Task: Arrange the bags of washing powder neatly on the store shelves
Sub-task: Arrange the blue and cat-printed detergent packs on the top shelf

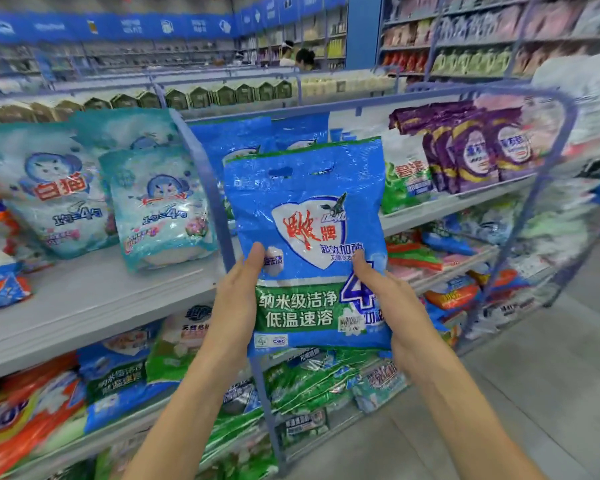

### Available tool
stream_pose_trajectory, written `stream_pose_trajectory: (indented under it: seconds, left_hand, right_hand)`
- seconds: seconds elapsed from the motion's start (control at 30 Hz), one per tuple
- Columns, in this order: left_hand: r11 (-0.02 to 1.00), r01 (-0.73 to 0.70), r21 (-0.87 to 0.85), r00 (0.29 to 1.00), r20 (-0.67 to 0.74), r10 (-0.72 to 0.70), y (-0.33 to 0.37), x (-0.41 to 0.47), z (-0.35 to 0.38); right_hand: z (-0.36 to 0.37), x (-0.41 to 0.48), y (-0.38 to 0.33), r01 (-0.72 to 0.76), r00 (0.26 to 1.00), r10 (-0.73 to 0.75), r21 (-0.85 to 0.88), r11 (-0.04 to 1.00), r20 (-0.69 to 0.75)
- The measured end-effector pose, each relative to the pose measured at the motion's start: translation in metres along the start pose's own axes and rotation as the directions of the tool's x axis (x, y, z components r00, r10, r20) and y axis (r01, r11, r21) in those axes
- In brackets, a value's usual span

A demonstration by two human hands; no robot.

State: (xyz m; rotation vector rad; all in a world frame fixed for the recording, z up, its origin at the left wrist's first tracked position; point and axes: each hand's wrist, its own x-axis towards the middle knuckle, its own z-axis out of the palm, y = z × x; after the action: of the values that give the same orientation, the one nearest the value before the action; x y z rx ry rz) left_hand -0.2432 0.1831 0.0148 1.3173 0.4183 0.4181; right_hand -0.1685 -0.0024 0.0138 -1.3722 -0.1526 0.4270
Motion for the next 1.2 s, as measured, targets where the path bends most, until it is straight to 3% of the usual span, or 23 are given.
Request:
stream_pose_trajectory:
  seconds: [0.27,0.37,0.7,0.93,1.1,1.2]
  left_hand:
    - [0.991,-0.016,-0.131,0.997,-0.078,0.006,-0.011,0.066,0.058]
    - [0.983,-0.1,-0.151,0.991,-0.099,0.086,-0.011,0.098,0.078]
    - [0.949,-0.174,-0.265,0.958,-0.267,0.101,-0.007,0.192,0.112]
    - [0.964,-0.225,-0.141,0.904,-0.399,0.153,0.006,0.287,0.129]
    - [0.985,-0.174,0.001,0.834,-0.532,0.147,0.016,0.328,0.153]
    - [0.989,-0.135,0.057,0.79,-0.597,0.143,0.012,0.353,0.157]
  right_hand:
    - [-0.042,0.085,-0.016,-0.035,0.999,0.036,-0.06,0.998,0.018]
    - [-0.058,0.121,-0.025,-0.043,0.999,0.044,-0.057,0.997,0.004]
    - [-0.059,0.23,-0.063,0.126,0.992,-0.123,-0.145,0.981,0.031]
    - [-0.054,0.319,-0.095,0.235,0.971,-0.221,-0.201,0.951,0.09]
    - [-0.041,0.386,-0.099,0.166,0.986,-0.152,-0.28,0.946,0.071]
    - [-0.029,0.42,-0.093,0.104,0.994,-0.095,-0.234,0.967,0.049]
